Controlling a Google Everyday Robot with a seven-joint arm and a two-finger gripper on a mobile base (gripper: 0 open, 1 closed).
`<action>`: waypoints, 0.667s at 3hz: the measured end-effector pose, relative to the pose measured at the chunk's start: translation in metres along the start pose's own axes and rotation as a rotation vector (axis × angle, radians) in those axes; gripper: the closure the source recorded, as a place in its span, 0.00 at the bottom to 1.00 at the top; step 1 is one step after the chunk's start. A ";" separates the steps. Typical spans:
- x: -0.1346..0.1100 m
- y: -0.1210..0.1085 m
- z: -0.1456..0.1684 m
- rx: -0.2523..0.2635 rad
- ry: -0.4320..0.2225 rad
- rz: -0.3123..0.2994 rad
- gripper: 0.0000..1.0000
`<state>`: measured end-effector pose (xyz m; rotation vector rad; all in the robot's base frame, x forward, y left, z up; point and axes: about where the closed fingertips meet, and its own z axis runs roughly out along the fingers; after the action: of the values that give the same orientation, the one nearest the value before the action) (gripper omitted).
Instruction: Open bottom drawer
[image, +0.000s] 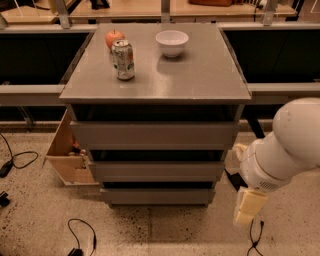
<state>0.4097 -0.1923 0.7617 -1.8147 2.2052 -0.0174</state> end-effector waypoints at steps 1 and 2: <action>0.021 0.006 0.080 -0.057 -0.011 0.005 0.00; 0.021 0.006 0.080 -0.057 -0.011 0.005 0.00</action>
Offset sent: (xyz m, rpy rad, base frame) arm 0.0060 -0.0059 -0.0678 0.0114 0.0429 0.0080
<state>0.4182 -0.1977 0.6790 -1.8344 2.2238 0.0571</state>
